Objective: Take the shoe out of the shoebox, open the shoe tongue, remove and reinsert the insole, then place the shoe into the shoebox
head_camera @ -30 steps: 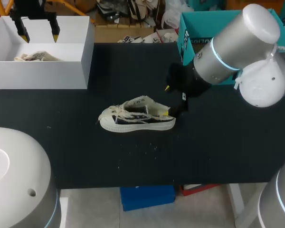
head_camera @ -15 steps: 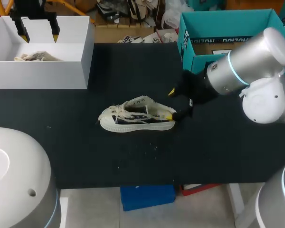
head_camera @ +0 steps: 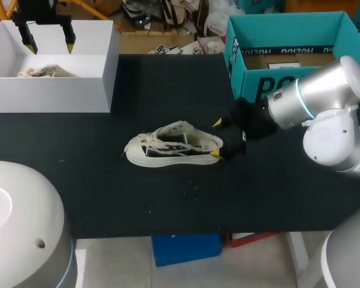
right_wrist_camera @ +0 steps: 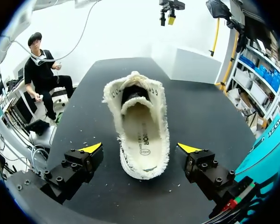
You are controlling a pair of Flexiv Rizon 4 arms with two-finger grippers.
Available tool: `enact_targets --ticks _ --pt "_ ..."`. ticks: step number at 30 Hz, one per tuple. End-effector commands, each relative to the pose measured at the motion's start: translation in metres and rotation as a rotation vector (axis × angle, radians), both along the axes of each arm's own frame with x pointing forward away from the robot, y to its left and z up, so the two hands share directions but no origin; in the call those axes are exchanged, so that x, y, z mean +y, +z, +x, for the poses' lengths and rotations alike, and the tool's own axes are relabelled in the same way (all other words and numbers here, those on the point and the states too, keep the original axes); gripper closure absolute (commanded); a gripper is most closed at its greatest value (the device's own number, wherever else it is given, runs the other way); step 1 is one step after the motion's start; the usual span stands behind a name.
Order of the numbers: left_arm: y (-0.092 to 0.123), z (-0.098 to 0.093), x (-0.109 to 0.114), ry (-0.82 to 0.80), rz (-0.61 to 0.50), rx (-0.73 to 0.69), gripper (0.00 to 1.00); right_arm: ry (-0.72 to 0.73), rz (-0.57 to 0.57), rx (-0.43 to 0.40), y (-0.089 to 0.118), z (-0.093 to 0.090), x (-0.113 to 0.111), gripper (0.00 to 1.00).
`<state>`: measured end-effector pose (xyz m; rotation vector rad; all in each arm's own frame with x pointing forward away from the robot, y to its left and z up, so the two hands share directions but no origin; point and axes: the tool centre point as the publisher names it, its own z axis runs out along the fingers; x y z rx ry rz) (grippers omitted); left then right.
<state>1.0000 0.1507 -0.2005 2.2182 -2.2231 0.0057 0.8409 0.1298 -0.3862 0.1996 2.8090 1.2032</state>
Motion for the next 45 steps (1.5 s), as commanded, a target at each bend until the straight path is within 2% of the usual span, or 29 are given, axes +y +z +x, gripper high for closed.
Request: enact_targets --ticks 1,8,27,42,44,45 --pt "0.0 0.0 0.0 0.001 0.001 0.001 0.0 0.001 0.036 -0.005 -0.013 0.003 0.004 0.0" --pt "0.0 0.0 0.0 0.001 0.001 0.001 0.0 -0.012 0.052 0.005 -0.024 0.005 0.004 0.0" --pt "0.0 0.0 0.0 0.001 0.001 0.001 0.0 -0.027 0.103 0.036 -0.051 0.005 0.024 0.0" --pt "0.0 0.0 0.0 0.001 0.001 0.001 0.0 -0.051 0.122 0.041 -0.057 0.009 0.017 0.0" --pt "0.0 0.0 0.0 0.001 0.001 0.001 0.0 -0.05 0.126 0.041 -0.057 0.01 0.017 0.78" --pt "0.0 0.0 0.0 0.001 0.001 0.001 0.0 -0.046 0.129 0.042 -0.057 0.01 0.018 1.0"
